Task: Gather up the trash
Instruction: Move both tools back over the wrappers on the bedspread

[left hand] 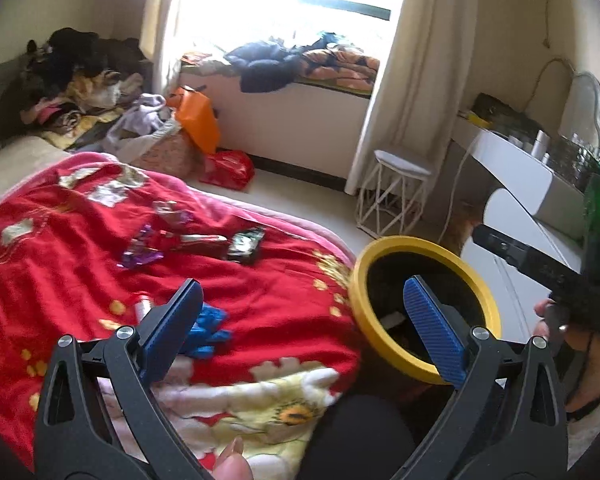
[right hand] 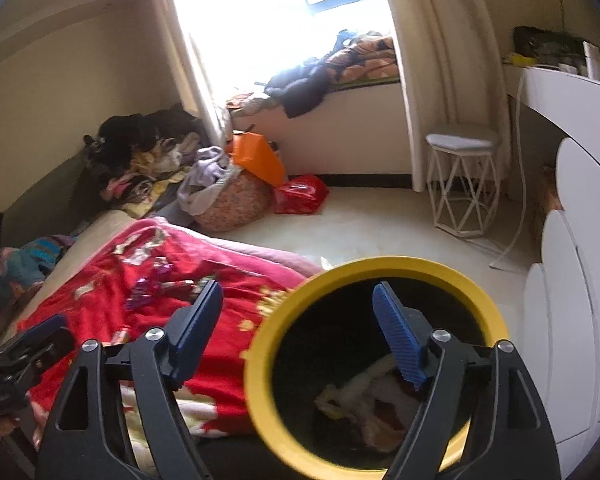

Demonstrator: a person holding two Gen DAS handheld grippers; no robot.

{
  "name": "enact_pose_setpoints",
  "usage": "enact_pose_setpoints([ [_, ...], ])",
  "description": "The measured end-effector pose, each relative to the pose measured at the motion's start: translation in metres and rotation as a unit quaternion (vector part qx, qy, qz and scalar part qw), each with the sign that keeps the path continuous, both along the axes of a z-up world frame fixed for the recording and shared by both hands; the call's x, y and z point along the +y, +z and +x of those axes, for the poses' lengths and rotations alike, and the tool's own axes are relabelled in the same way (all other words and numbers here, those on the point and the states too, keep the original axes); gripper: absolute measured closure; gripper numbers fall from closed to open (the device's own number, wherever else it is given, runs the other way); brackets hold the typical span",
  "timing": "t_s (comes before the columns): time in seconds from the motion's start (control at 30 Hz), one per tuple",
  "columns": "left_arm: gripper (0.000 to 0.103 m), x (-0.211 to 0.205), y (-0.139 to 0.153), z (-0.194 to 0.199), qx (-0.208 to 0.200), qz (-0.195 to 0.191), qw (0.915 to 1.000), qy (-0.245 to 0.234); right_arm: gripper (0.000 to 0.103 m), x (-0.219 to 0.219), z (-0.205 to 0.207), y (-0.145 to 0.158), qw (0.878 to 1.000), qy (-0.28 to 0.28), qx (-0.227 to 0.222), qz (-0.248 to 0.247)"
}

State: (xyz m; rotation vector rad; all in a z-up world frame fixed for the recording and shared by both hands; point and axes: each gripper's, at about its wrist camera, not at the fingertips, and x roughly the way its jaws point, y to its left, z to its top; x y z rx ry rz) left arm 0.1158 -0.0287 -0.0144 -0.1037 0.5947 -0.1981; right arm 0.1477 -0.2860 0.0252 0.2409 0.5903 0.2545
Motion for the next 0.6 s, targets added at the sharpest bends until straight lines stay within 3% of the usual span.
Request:
enact_pose_setpoints([
  [0.6,0.011,0.103,0.026,-0.022,-0.030,-0.018,0.9935,0.108,0.024,0.097,-0.011,0.019,0.993,0.117,-0.015,-0.014],
])
